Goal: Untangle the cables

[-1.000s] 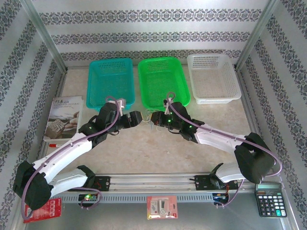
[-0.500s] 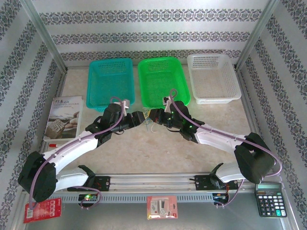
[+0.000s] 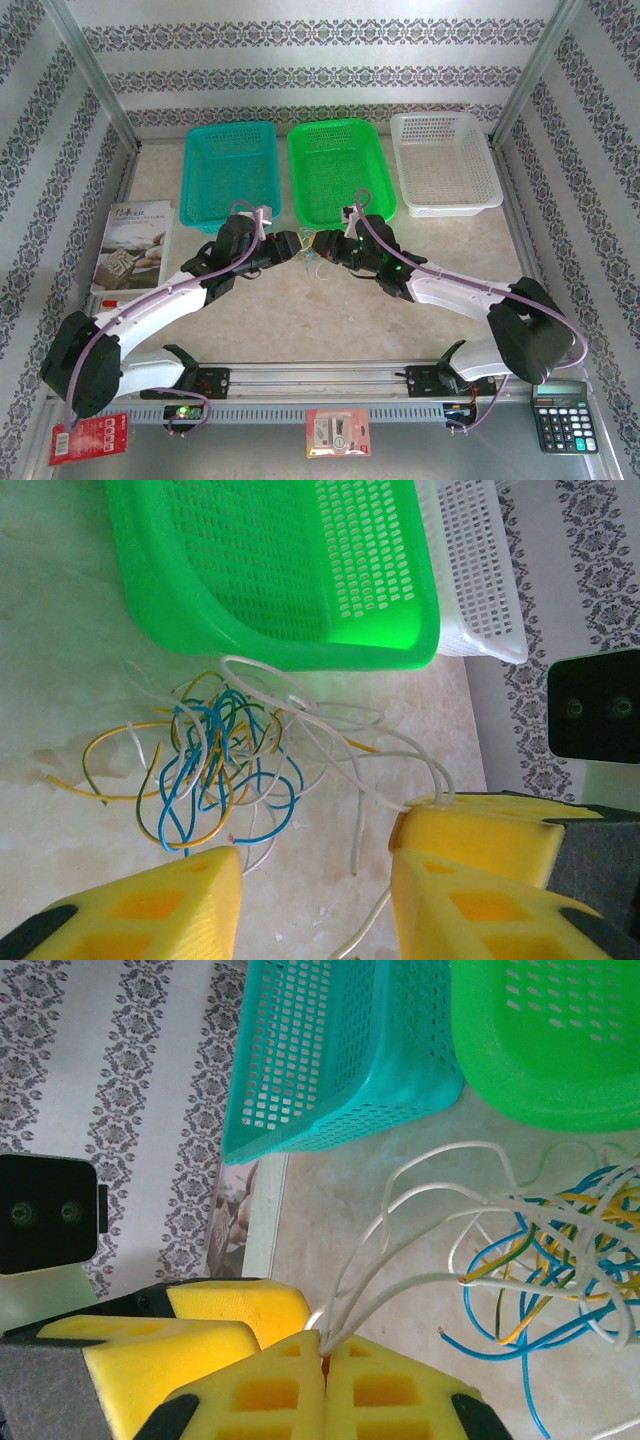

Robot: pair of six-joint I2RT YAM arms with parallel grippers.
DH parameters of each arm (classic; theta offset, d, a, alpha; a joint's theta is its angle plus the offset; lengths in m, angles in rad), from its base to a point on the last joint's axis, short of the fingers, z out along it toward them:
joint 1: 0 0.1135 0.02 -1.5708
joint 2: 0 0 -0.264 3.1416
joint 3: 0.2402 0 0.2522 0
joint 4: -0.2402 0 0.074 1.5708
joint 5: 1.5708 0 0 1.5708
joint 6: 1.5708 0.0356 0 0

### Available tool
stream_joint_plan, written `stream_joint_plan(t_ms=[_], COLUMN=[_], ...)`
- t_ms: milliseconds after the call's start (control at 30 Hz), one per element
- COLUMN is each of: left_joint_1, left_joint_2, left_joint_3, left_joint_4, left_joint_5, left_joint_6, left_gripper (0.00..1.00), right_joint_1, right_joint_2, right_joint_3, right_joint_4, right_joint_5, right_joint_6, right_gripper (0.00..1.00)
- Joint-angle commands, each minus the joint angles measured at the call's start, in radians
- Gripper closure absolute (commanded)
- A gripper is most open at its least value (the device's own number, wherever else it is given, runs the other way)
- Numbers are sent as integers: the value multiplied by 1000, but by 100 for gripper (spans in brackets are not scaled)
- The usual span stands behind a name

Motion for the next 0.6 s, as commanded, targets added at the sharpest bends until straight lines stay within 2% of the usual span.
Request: stream_joint_plan(t_ms=[0, 133, 333, 400, 500, 567], left_joint_1=[-3, -2, -2, -3, -3, -2], left_joint_2=[9, 14, 13, 8, -3, -9], left_joint_3=[-9, -5, 5, 14, 33, 53], left_joint_4=[54, 63, 58, 51, 34, 20], left_joint_5=[-6, -7, -7, -9, -4, 6], left_joint_6=[-3, -5, 2, 6, 15, 20], left_gripper=[62, 74, 100, 100, 100, 100], right_joint_1=[-6, -4, -3, -3, -14, -24], right_joint_2=[-31, -31, -32, -35, -51, -79], right_joint_3=[-18, -25, -38, -48, -77, -103], right_joint_4=[47, 50, 55, 53, 45, 19], right_joint_5=[-15, -12, -6, 0, 5, 19], right_joint_6=[7, 12, 15, 14, 4, -16], right_gripper=[100, 100, 100, 100, 66, 56])
